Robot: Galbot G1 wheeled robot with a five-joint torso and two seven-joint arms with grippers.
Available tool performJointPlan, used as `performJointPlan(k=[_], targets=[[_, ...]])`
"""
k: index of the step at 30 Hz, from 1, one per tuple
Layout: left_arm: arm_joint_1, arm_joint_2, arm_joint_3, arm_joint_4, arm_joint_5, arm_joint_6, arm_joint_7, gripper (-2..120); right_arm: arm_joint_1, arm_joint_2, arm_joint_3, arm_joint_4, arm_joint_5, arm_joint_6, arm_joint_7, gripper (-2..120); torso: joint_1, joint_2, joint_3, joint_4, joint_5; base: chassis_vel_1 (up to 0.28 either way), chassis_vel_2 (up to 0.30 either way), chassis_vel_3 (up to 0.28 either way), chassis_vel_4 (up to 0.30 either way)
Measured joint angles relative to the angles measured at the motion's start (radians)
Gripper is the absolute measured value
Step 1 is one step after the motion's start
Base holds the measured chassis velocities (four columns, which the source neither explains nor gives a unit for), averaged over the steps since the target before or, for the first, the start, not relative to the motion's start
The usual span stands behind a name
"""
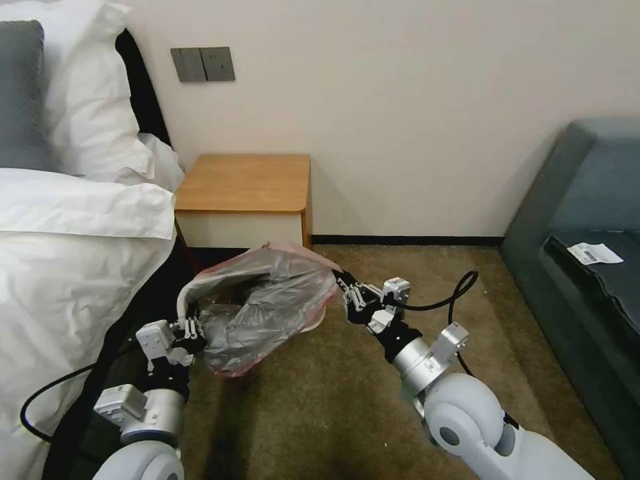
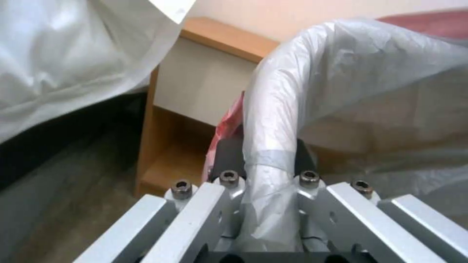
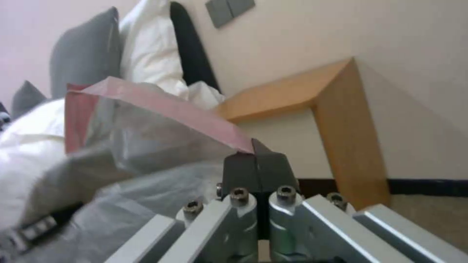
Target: Pick up the garbage bag from the table and place it over the trash can.
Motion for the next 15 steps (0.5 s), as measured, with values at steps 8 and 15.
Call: performJointPlan(k=[8,15], targets=[[0.005,0.003,0.003,-0.078,-0.165,0.092,-0.044,7,-0.028,-0.017,0.028,-0.023,-0.026,0.022,-0.012,0,0.0,0.0,0.0,0.0,0.0,0.0,0.0,0.0,0.0],[0.032,0.015,0.006,-0.111,-0.24,0.151,-0.056,7,-0.006,-0.007,0.06,-0.058,-0.048,0.041,-0.031,0,0.0,0.0,0.0,0.0002,0.0,0.0,0.0,0.0,0.0]])
